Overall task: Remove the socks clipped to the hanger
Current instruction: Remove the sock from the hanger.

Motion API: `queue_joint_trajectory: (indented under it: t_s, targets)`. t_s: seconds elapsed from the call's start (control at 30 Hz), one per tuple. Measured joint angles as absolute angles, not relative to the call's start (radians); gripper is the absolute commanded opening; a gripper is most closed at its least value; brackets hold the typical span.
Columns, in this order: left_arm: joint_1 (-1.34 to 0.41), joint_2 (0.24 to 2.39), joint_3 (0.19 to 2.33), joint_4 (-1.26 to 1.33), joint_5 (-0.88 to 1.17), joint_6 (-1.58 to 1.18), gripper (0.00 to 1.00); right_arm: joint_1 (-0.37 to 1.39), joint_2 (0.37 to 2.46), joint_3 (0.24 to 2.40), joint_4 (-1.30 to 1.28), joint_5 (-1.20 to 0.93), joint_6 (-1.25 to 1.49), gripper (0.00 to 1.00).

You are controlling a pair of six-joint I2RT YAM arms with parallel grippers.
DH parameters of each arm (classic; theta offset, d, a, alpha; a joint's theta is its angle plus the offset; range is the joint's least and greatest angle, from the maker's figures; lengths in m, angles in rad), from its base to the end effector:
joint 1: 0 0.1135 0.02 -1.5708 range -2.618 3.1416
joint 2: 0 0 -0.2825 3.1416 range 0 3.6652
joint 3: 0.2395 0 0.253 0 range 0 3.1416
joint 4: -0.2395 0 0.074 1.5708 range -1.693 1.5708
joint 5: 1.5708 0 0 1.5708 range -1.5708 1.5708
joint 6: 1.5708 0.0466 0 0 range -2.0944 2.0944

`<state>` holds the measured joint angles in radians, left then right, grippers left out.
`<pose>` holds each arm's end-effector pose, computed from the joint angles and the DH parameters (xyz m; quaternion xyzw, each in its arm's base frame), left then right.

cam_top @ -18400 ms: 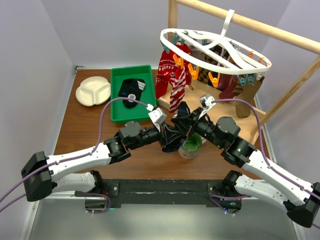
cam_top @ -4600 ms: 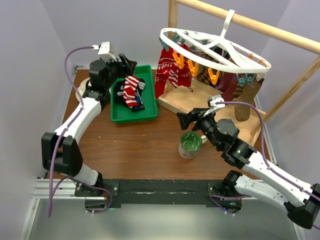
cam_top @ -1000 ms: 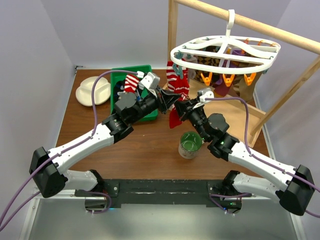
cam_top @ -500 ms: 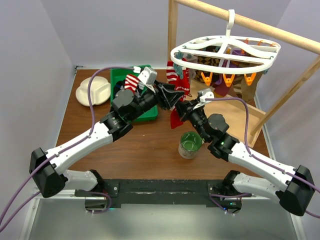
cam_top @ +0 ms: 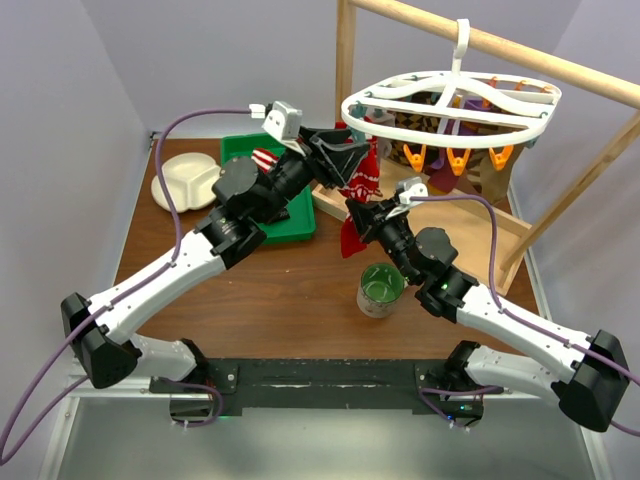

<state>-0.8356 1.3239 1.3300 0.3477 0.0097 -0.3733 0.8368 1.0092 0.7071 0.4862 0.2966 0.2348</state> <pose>0.2073 -0.2299 0.4907 0.1348 0.5555 -0.4686 0.6735 0.1700 0.1681 0.3585 -0.0789 0.6374 0.3071 0.7023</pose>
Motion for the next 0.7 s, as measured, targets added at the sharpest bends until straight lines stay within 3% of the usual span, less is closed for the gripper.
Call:
queue_joint_trajectory:
  t_s: [0.7]
  targets:
    - [-0.839,1.332,1.344,0.289,-0.093,-0.348,0.59,0.837,1.014,0.707,0.479,0.294,0.234,0.00]
